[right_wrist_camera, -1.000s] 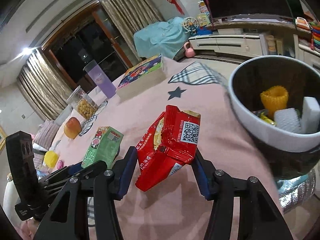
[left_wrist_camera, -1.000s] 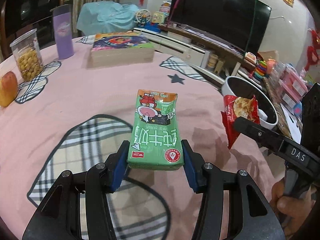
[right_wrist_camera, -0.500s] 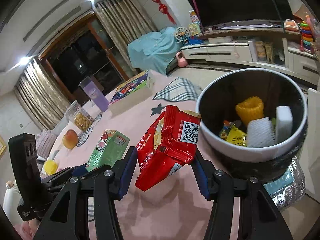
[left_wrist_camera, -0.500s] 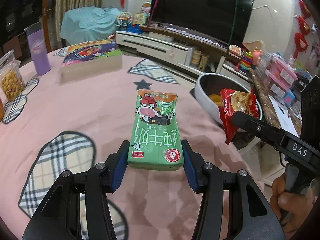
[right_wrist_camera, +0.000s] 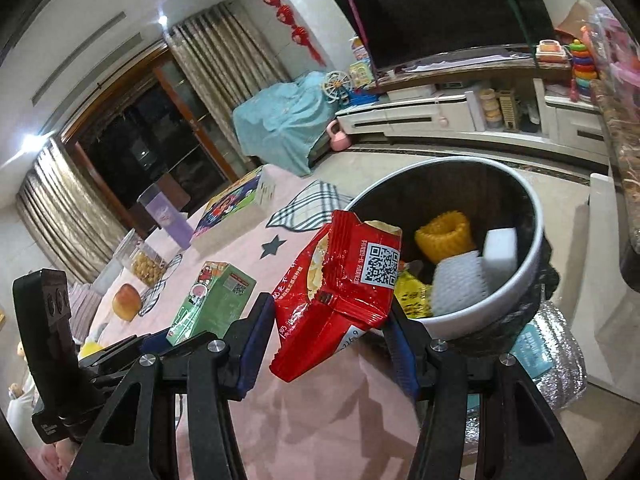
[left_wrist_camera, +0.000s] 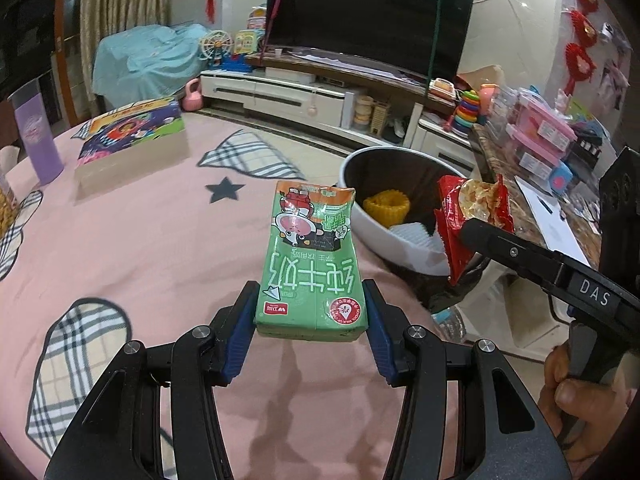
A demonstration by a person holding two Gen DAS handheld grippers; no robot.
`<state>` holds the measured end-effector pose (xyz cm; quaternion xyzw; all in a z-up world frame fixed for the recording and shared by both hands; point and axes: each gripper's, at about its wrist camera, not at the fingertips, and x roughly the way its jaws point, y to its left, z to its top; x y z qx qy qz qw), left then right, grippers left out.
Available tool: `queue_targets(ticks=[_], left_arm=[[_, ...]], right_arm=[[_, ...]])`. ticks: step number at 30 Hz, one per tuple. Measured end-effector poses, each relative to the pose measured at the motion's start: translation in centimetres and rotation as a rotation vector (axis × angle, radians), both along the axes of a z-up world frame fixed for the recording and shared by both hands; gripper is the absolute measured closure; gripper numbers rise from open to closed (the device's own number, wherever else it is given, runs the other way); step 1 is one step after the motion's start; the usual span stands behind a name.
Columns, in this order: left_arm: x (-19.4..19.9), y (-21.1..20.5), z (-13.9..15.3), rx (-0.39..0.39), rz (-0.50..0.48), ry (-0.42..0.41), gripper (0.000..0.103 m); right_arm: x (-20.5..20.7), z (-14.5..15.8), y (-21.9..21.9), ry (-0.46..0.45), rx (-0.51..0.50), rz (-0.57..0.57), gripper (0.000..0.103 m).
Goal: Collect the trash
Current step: 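Carry the green milk carton and red snack bag over the trash bin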
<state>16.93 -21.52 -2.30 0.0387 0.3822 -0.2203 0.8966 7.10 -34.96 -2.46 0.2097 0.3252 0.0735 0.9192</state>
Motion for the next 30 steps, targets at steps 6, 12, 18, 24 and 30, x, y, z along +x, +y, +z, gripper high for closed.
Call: queue_targets(ticks=[6, 12, 18, 24, 30], left_arm=[[0.2, -1.3, 0.2, 0.003, -0.019, -0.002, 0.053], [0.5, -2.5, 0.2, 0.010, -0.033, 0.001, 0.053], [0.6, -3.9, 0.6, 0.016, -0.050, -0.007, 0.053], [0.9, -5.2, 0.8, 0.020, -0.067, -0.012, 0.053], [1.3, -6.2, 0.7, 0.024, -0.078, -0.009, 0.053]], right_arm=[[0.1, 0.1, -1.4, 0.000, 0.001, -0.021, 0.048], [-0.1, 0.3, -2.8, -0.006, -0.003, -0.040, 0.048], [-0.1, 0.2, -4.1, -0.003, 0.000, -0.059, 0.048], [0.2, 0.2, -5.2, 0.000, 0.001, -0.071, 0.048], [0.5, 0.2, -5.7, 0.006, -0.001, -0.076, 0.048]])
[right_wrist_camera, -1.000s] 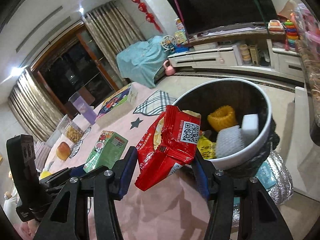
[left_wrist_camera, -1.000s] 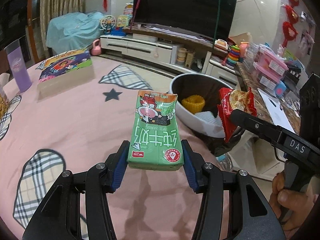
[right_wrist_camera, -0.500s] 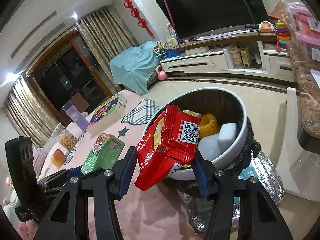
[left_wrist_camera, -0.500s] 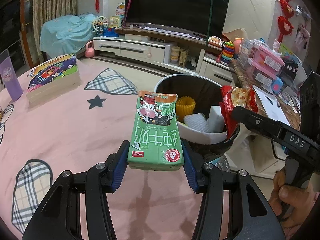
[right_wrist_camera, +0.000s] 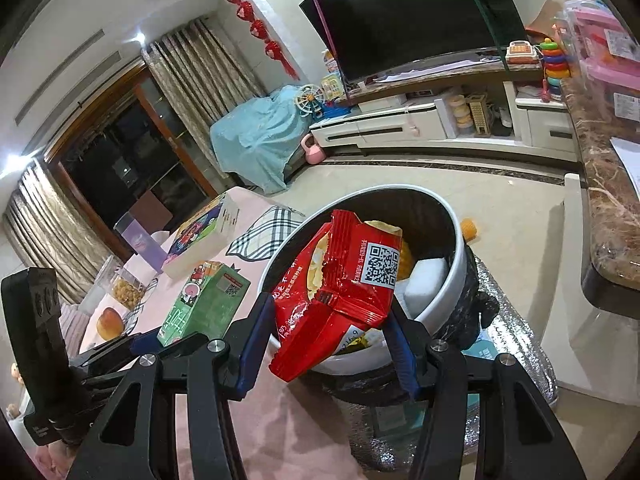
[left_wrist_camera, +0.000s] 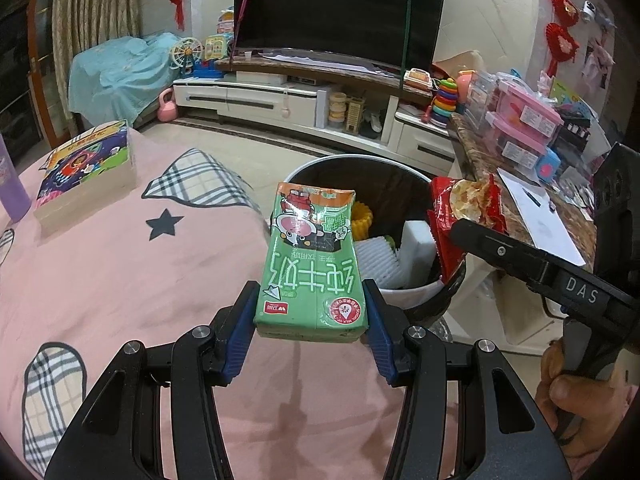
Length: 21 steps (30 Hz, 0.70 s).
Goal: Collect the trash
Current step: 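Carry the green milk carton and red snack bag over the trash bin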
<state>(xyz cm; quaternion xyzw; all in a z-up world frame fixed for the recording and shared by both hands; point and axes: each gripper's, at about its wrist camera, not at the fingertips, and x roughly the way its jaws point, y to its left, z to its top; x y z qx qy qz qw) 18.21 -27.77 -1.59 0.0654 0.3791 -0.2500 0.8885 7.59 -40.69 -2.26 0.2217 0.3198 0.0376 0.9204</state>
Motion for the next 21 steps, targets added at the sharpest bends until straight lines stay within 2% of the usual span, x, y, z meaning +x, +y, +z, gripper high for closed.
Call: queue_targets(ticks=[21], left_arm=[[1.5, -2.3, 0.0, 0.014, -0.013, -0.001, 0.053]], right_arm=[[1.8, -0.2, -1.4, 0.023, -0.005, 0.000, 0.047]])
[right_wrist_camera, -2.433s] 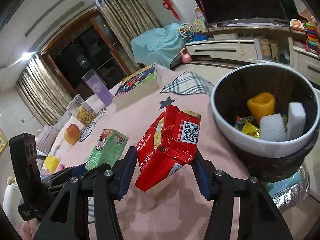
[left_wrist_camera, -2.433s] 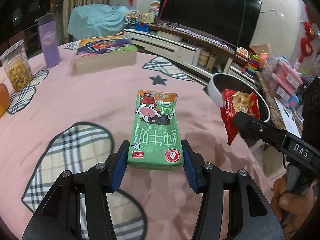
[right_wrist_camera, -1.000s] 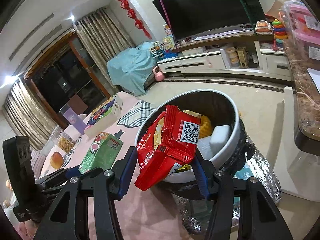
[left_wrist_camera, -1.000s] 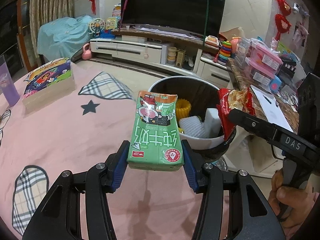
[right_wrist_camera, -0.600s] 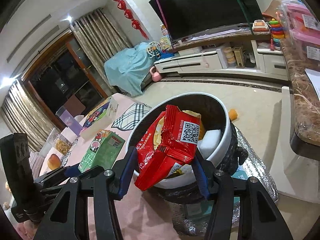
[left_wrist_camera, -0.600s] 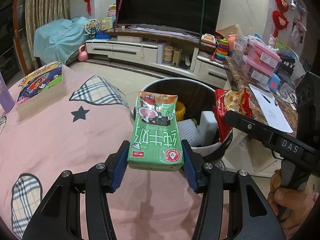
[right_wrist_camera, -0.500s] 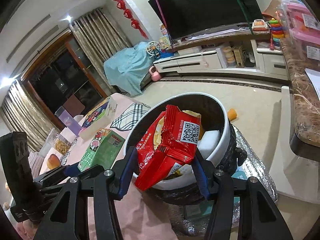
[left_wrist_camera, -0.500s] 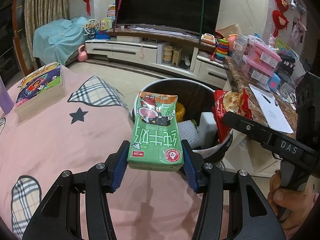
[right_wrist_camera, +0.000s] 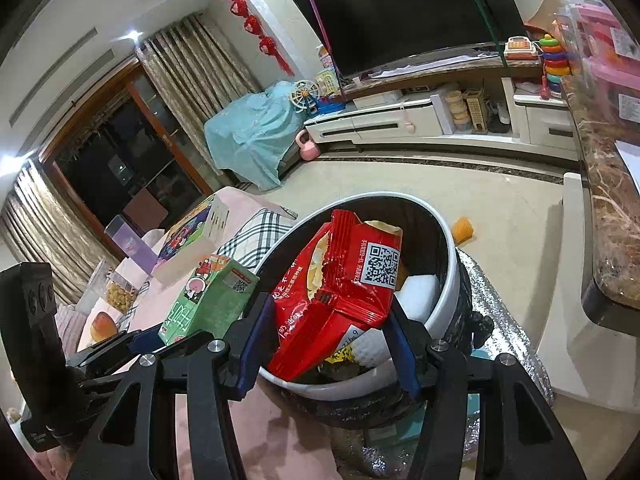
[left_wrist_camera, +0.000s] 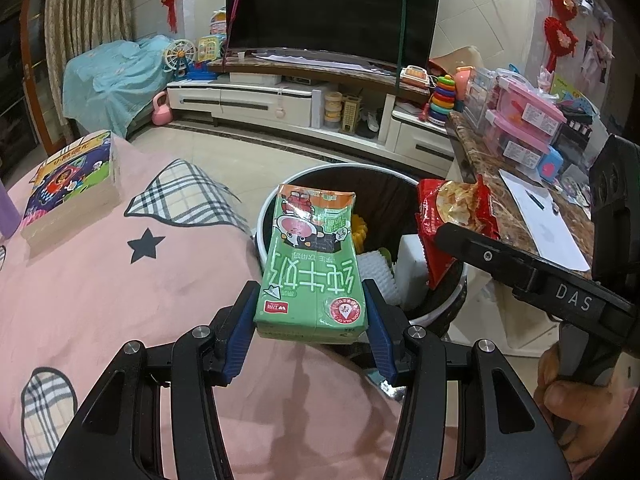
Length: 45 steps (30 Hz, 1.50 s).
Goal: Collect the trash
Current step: 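Carry the green milk carton and red snack bag over the trash bin, then open both tools to drop the carton and snack bag into the bin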
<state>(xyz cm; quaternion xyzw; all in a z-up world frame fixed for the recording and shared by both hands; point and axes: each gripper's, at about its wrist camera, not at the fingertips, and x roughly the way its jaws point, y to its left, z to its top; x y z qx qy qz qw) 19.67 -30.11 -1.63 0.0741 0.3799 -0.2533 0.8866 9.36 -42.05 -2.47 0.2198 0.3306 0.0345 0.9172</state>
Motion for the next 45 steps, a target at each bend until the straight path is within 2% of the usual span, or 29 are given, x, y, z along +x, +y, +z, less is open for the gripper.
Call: queue_targets(ticks=[18, 39, 45], left_arm=[[2.1, -1.4, 0.1, 0.006, 0.001, 0.003, 0.053], [2.7, -2.1, -0.4, 0.020, -0.013, 0.016, 0.053], [2.8, -2.0, -0.1, 0.011, -0.011, 0.031, 0.050]], right_arm=[[2.1, 0.4, -0.2, 0.040, -0.029, 0.014, 0.047], [3.3, 0.1, -0.5, 0.085, -0.051, 0.013, 0.046], [3.6, 0.3, -0.7, 0.095, -0.048, 0.012, 0.043]])
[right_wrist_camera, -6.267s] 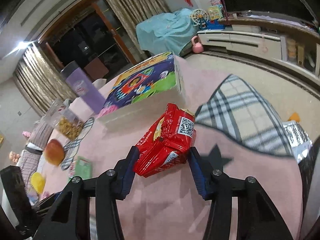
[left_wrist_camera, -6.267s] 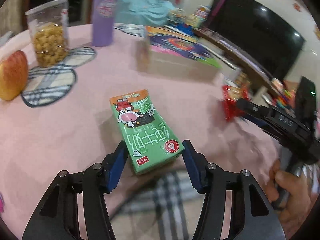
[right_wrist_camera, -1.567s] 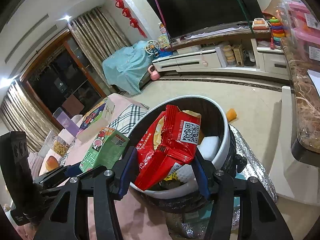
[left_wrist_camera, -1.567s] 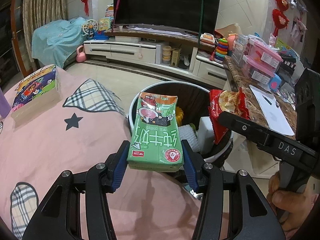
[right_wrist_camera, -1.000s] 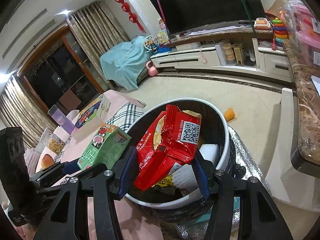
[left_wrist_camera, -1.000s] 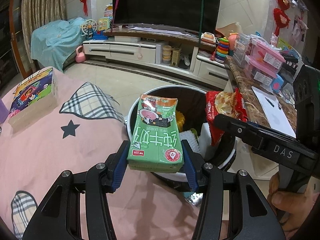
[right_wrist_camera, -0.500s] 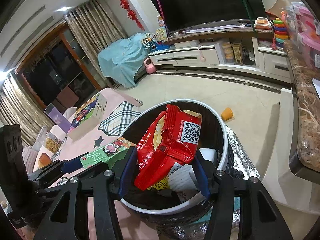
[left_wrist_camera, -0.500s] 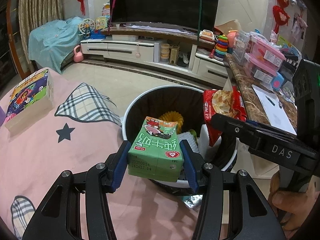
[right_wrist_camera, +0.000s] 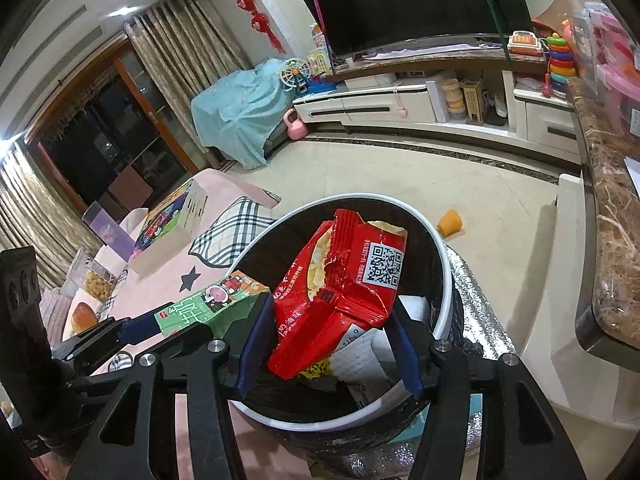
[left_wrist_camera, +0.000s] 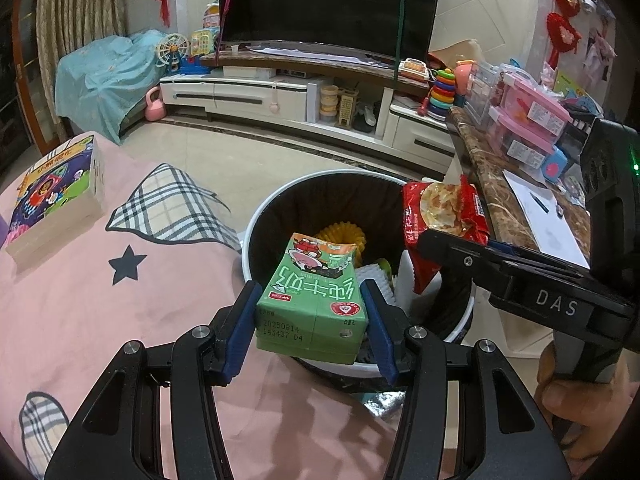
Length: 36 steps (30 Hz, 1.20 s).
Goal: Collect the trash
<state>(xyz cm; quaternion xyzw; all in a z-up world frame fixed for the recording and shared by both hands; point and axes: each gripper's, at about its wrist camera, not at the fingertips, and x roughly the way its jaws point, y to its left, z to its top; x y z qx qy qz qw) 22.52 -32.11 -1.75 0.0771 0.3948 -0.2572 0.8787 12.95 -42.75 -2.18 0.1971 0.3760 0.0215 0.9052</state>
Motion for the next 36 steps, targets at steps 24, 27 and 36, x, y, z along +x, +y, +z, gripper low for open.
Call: queue_targets(ticks=[24, 27, 36], left_arm=[[-5.8, 12.4, 0.0, -0.169, 0.189, 0.014, 0.035], [-7.3, 14.2, -0.5, -0.169, 0.215, 0.014, 0.035], [-11.8, 18.3, -1.8, -0.157, 0.275, -0.022, 0.028]], right_arm=[[-7.1, 1.7, 4.9, -0.108, 0.020, -0.065, 0.012], [-8.7, 1.9, 6.3, -0.134, 0.027, -0.067, 0.010], [-12.6, 1.0, 9.6, -0.176, 0.014, -0.108, 0.005]])
